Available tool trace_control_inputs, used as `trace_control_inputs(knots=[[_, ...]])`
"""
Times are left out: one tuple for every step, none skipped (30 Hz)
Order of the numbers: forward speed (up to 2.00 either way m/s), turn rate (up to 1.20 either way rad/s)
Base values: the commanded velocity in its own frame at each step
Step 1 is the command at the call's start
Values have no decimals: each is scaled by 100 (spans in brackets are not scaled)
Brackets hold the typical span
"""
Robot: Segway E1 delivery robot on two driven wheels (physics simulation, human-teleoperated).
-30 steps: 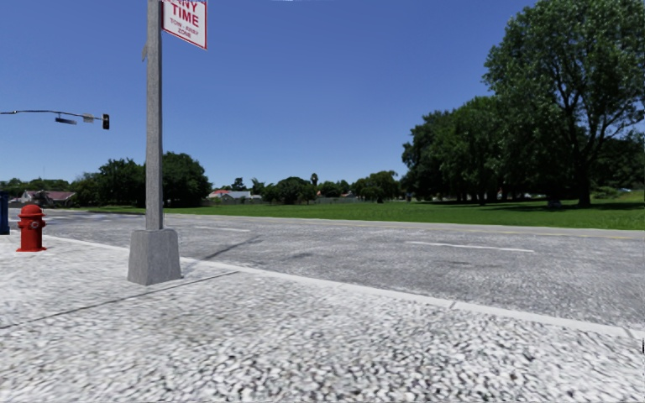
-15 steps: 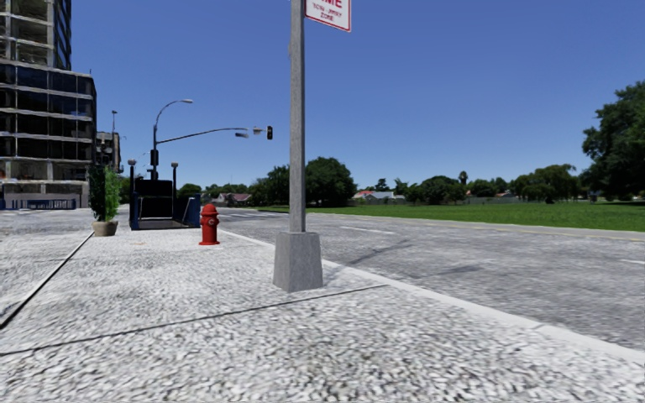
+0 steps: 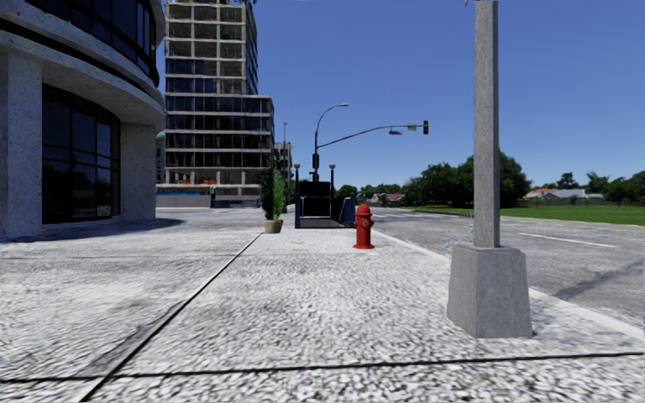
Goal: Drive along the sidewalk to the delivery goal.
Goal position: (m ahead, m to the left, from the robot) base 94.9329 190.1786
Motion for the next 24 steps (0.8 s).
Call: trace_control_inputs(knots=[[167, 97], [167, 97], [168, 97], [168, 97], [168, 93], [168, 92], [169, 92], [169, 92], [171, 59], [200, 0], [200, 0], [200, 0], [200, 0], [200, 0], [200, 0], [200, 0], [200, 0], [200, 0], [200, 0], [200, 0], [200, 0], [200, 0], [200, 0], [200, 0]])
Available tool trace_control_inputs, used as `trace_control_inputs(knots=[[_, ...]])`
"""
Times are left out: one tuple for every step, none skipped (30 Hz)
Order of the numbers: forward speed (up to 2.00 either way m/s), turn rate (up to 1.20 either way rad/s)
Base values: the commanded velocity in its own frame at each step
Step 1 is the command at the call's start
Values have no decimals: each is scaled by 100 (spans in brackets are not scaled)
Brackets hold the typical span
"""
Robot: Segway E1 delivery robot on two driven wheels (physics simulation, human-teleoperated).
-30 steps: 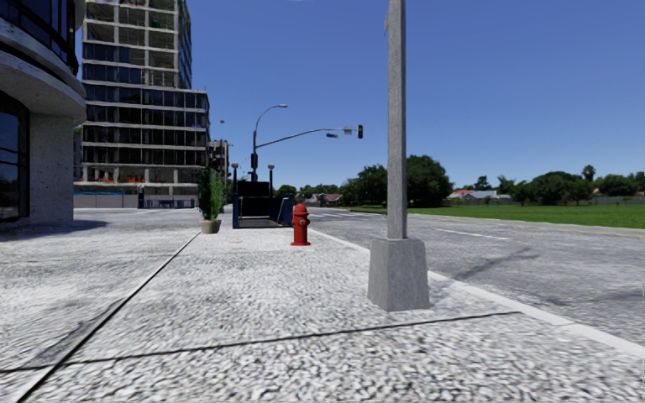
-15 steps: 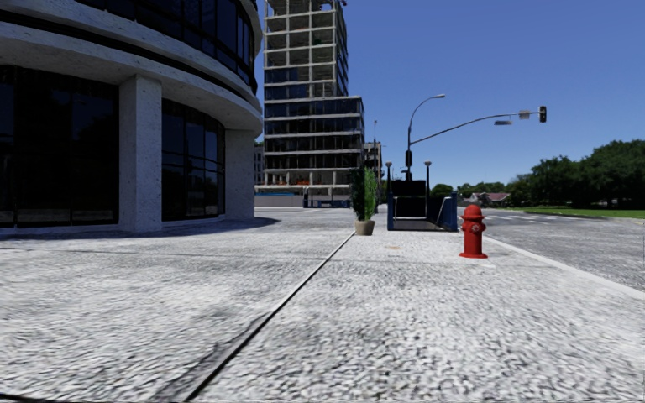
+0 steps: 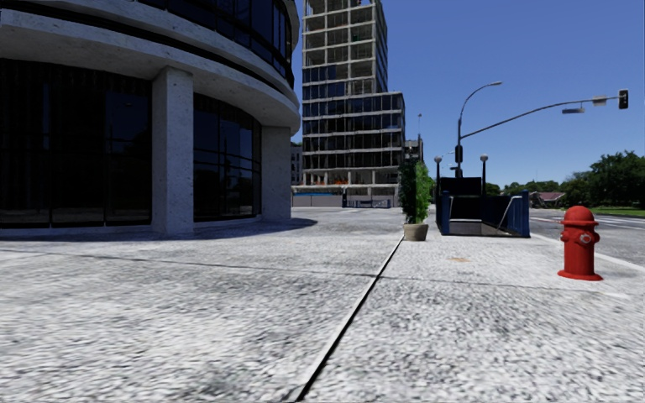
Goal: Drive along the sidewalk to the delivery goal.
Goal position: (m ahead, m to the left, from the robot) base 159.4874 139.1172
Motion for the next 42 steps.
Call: trace_control_inputs(knots=[[200, 0], [200, 0], [200, 0], [200, 0], [200, 0], [200, 0], [200, 0], [200, 0], [200, 0], [200, 0], [200, 0], [200, 0], [200, 0], [200, 0], [200, 0], [200, 0], [200, 0], [200, 0], [200, 0], [200, 0], [200, 0], [200, 0], [200, 0], [200, 0], [200, 0], [200, 0], [200, 0], [200, 0], [200, 0], [200, 0], [200, 0], [200, 0], [200, 0], [200, 0], [200, 0], [200, 0], [200, 0], [200, 0], [200, 0], [200, 0], [200, 0], [200, 0]])
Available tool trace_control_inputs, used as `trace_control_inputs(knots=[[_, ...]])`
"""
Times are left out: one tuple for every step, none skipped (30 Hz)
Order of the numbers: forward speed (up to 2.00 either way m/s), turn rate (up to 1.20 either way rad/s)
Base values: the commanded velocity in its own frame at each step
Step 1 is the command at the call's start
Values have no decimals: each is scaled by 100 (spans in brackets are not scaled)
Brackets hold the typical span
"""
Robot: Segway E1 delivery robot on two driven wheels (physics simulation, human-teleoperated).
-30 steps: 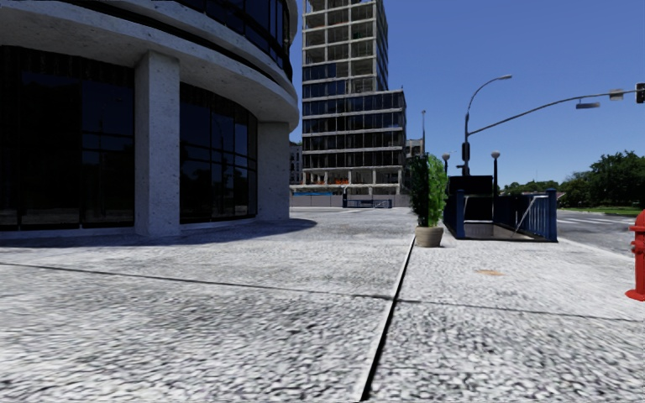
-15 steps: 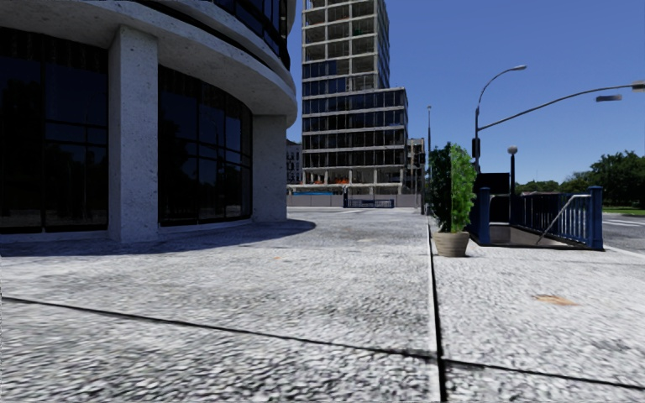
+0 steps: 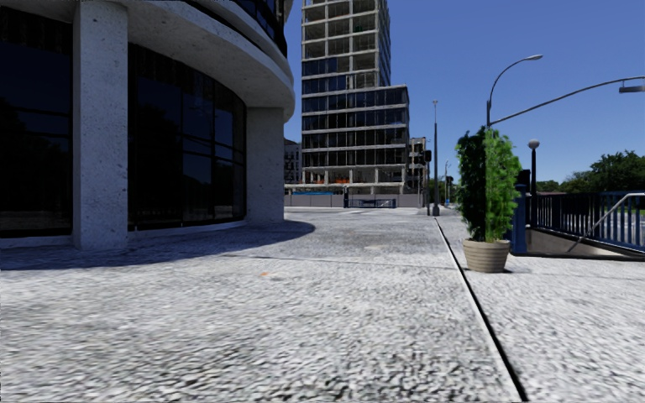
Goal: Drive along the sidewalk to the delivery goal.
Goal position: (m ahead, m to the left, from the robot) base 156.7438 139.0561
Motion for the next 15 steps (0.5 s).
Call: trace_control_inputs(knots=[[200, 0], [200, 0], [200, 0], [200, 0], [200, 0], [200, 0], [200, 0], [200, 0], [200, 0], [200, 0], [200, 0], [200, 0], [200, 0], [200, 0], [200, 0]])
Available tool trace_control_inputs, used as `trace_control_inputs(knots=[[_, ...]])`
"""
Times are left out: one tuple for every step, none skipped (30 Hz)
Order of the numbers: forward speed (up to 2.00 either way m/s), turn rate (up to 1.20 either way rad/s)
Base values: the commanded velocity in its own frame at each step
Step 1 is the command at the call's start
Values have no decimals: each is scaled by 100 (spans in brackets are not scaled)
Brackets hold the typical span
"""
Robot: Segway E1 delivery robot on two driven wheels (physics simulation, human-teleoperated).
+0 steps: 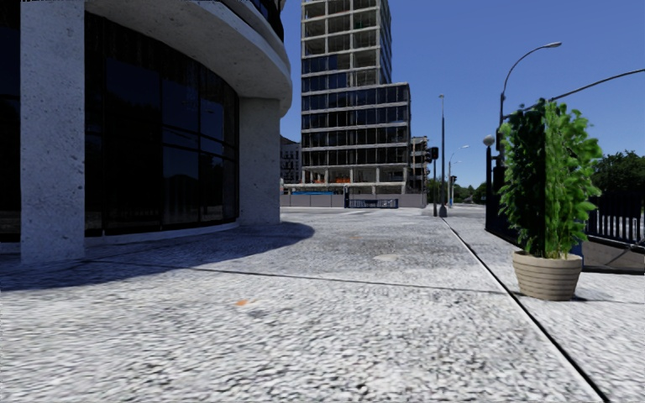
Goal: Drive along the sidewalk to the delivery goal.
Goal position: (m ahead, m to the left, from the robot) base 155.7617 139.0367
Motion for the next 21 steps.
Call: trace_control_inputs(knots=[[200, 0], [200, 0], [200, 0], [200, 0], [200, 0], [200, 0], [200, 0], [200, 0], [200, 0], [200, 0], [200, 0], [200, 0], [200, 0], [200, -1], [200, -2], [200, -2], [200, -6], [200, -14], [200, -14], [200, -21], [200, -23]])
